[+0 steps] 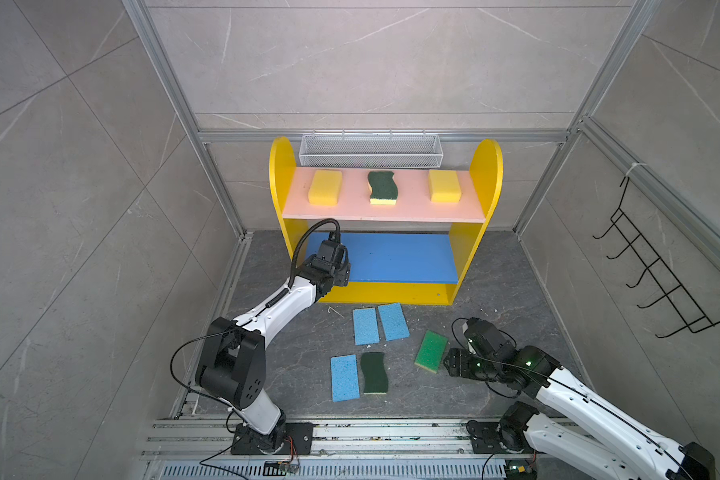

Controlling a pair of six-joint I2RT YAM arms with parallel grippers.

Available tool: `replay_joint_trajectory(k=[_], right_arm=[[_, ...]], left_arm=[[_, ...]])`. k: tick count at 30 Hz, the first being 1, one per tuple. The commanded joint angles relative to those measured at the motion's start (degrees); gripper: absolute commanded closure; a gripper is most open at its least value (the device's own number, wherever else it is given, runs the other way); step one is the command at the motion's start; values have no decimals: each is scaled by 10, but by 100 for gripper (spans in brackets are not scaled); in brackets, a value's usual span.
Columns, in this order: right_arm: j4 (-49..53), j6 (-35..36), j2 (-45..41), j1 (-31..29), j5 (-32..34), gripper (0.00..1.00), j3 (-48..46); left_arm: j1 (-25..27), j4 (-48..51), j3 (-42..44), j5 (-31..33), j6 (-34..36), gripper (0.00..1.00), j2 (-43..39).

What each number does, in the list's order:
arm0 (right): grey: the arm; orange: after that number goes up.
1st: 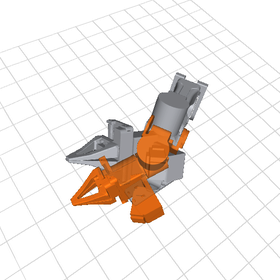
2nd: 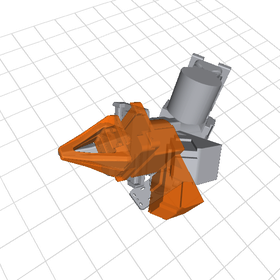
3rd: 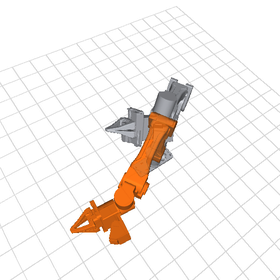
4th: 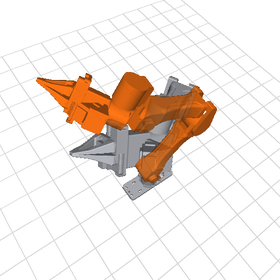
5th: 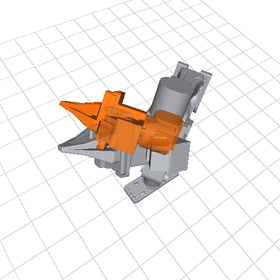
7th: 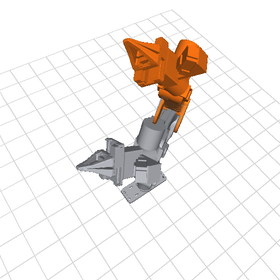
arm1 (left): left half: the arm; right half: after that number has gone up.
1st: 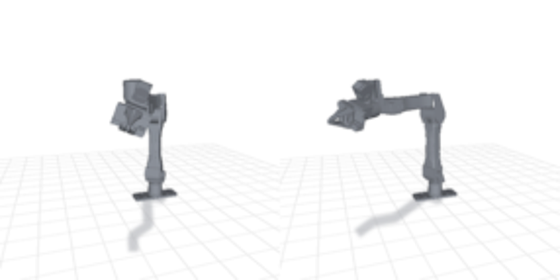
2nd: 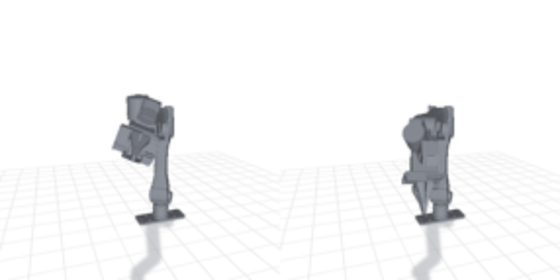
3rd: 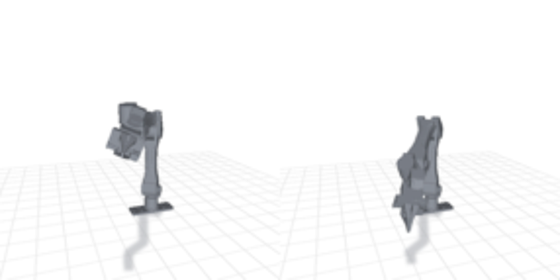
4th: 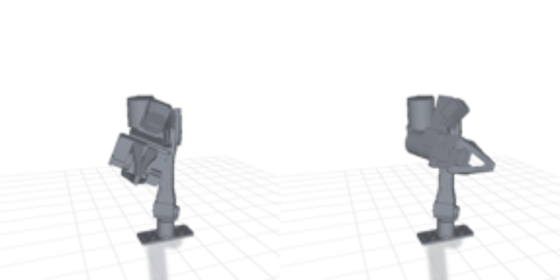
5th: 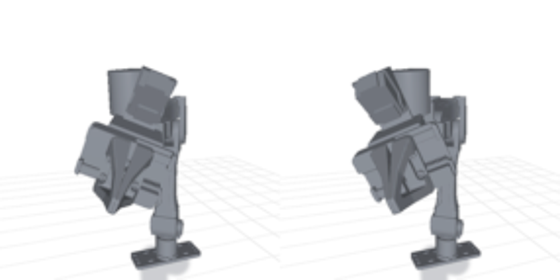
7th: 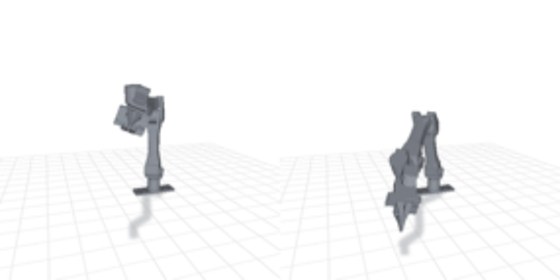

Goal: Place and organize the cleaning sponges onto the shelf
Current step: 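Lower the orange sponge onto the blue shelf with the left gripper, then release the orange sponge and withdraw the left gripper from the shelf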

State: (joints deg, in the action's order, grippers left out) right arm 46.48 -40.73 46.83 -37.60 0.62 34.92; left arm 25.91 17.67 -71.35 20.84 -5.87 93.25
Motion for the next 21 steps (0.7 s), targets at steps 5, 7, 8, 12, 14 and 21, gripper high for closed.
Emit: replay_joint_trajectory(k=[5, 7, 8, 12, 14, 21], right_arm=[[8, 4, -7, -3, 7, 23, 0], [10, 3, -9, -2, 7, 23, 1], [11, 3, -11, -3, 7, 23, 1], [19, 2, -20, -3, 9, 23, 1], [21, 0, -25, -2, 10, 23, 0], [32, 2, -39, -3, 19, 23, 7]], left_arm=[[-7, 3, -26, 5, 7, 18, -1], [-6, 6, -26, -3, 3, 18, -7], [-6, 7, -24, -7, 2, 18, -11], [-3, -6, -4, -24, -6, 18, -42], [-1, -9, 5, -30, -10, 18, -60], [30, 3, 26, -30, -5, 18, -143]])
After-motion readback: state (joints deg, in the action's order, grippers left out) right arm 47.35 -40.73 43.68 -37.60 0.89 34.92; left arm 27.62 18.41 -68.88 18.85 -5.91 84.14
